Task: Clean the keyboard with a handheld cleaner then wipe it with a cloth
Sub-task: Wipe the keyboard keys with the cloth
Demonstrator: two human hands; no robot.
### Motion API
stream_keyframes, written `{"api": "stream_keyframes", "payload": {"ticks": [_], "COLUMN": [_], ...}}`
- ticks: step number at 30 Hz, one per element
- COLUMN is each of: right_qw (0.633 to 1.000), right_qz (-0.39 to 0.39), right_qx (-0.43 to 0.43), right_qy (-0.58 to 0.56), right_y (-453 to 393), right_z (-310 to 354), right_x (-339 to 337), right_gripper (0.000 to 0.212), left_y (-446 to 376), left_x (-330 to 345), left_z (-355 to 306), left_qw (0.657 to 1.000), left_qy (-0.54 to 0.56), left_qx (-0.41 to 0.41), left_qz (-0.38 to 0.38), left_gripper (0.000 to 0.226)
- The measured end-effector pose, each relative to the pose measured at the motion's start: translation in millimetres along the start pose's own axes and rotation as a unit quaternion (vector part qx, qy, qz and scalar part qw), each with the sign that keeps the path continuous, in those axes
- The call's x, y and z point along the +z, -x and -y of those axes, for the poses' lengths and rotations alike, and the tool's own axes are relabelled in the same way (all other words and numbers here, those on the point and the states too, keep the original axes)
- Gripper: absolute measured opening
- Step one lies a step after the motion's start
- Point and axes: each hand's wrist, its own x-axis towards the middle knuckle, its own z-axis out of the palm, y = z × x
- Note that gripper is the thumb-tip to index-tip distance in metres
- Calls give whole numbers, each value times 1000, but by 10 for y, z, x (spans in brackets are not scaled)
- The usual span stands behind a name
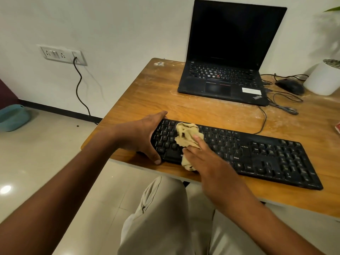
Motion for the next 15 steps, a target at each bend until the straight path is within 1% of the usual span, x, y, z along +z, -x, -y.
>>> {"api": "stream_keyframes", "payload": {"ticks": [1,2,5,7,9,11,12,15], "right_qw": [1000,999,998,998,998,999,999,998], "right_qz": [13,9,-24,-40,-42,-28,-22,-11], "right_qx": [26,42,60,45,9,-17,-15,50], "right_qy": [0,6,1,-19,-36,-32,-24,-20], "right_y": [17,-17,-269,-414,-423,-279,-180,11], "right_z": [-73,-131,-74,89,185,169,113,-113], "right_x": [-68,-99,-111,-73,-7,63,72,-39], "right_gripper": [82,82,71,64,59,61,64,78], "left_y": [2,4,1,7,9,3,1,-1], "left_x": [2,5,7,8,10,11,11,7], "left_z": [2,3,-6,-10,1,14,16,19], "left_qw": [1000,1000,1000,1000,1000,1000,1000,1000], "left_qy": [3,3,-2,-5,-5,-2,0,8], "left_qx": [1,1,1,2,2,4,6,8], "left_qz": [0,0,-3,-4,-5,-2,0,3], "left_gripper": [155,155,155,154,154,154,154,154]}}
